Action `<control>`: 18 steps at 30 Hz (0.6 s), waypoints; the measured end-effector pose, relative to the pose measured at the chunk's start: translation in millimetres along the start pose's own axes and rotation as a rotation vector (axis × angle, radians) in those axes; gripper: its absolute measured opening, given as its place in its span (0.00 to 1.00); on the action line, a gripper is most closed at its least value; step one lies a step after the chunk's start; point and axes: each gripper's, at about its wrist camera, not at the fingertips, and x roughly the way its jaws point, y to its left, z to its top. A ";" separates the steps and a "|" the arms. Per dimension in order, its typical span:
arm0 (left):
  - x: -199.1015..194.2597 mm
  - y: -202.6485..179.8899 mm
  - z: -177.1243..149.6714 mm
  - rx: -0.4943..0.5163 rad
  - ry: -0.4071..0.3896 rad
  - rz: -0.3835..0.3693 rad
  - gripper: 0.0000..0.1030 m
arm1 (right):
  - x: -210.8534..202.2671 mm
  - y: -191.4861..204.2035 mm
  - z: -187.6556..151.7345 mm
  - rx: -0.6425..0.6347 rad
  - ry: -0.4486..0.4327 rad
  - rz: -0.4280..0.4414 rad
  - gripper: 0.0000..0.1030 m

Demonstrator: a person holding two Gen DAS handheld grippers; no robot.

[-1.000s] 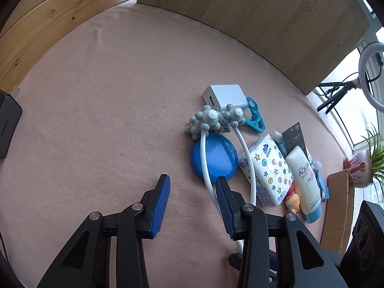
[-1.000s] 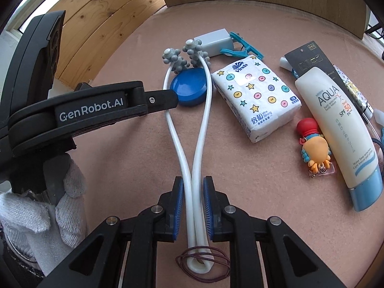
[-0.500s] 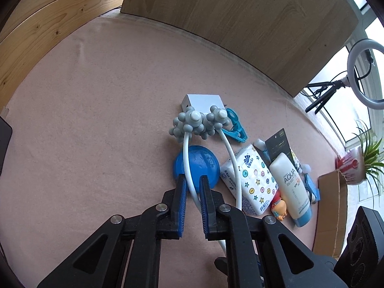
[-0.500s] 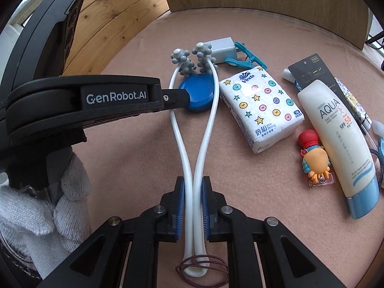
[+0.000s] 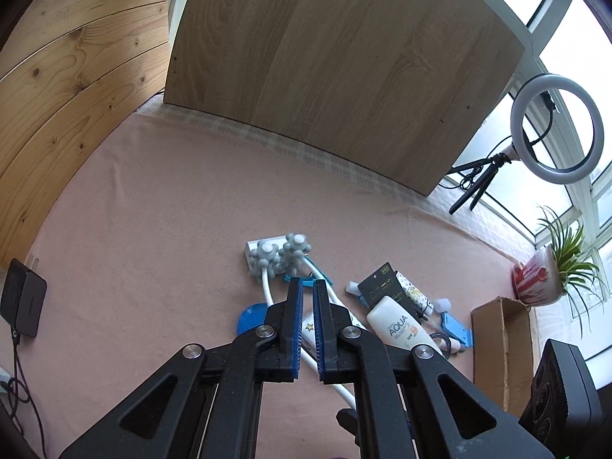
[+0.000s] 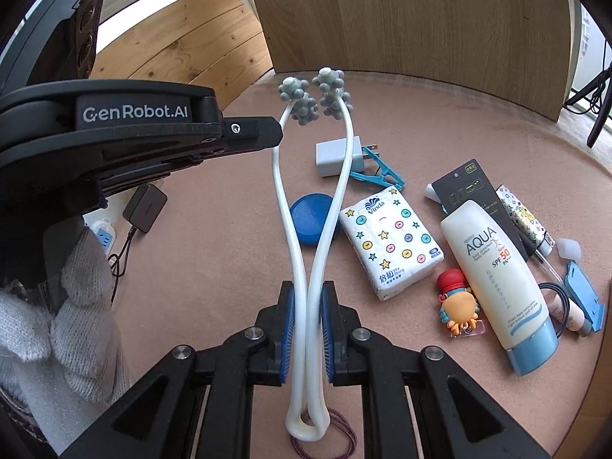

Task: Organize objects

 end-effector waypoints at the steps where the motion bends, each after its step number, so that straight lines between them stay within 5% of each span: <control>1: 0.8 -4.9 -1.5 0.011 0.004 0.001 0.05 | -8.7 -7.8 -5.7 0.005 -0.007 -0.001 0.12; 6: 17.1 -18.2 -15.9 0.001 0.075 -0.005 0.05 | -17.9 -26.0 -6.5 0.043 -0.020 0.004 0.12; 11: 39.1 -14.2 -34.3 -0.078 0.146 0.008 0.44 | -19.4 -43.7 -15.6 0.076 0.001 0.005 0.12; 18: 73.0 -7.7 -58.9 -0.140 0.228 -0.015 0.40 | -19.3 -57.2 -35.4 0.098 0.024 0.011 0.12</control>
